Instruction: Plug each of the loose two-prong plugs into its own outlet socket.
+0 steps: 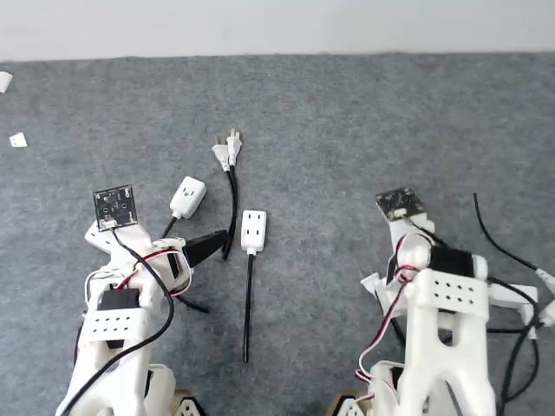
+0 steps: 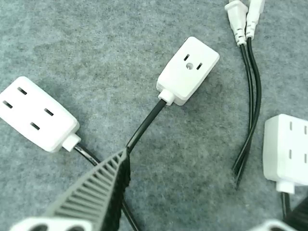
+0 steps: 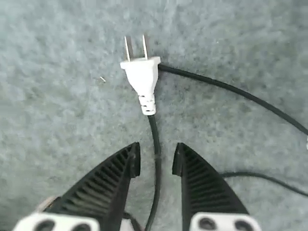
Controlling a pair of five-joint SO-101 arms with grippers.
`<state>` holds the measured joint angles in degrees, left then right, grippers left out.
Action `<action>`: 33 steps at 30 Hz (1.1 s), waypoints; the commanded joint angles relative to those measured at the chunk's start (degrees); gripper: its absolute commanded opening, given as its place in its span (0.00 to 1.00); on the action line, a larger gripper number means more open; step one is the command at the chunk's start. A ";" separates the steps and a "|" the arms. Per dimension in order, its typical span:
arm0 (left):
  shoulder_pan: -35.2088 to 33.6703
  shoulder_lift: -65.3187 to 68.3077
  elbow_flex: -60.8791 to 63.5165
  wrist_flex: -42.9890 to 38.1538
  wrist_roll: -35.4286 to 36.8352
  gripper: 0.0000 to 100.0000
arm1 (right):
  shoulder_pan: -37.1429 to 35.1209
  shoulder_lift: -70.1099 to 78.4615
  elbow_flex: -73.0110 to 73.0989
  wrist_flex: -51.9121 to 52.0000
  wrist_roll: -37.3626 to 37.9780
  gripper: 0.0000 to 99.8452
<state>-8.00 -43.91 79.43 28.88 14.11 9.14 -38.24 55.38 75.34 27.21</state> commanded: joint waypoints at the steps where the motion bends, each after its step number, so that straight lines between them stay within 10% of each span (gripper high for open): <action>1: 0.18 -1.23 -1.36 -1.23 -0.26 0.51 | 0.66 -0.48 3.96 -6.20 2.90 0.12; 33: 0.09 -1.23 -1.36 -1.23 -0.26 0.51 | 11.38 -1.10 11.60 -10.59 13.01 0.01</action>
<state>-8.00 -43.91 79.43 28.88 14.11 19.52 -38.33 72.18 63.21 41.27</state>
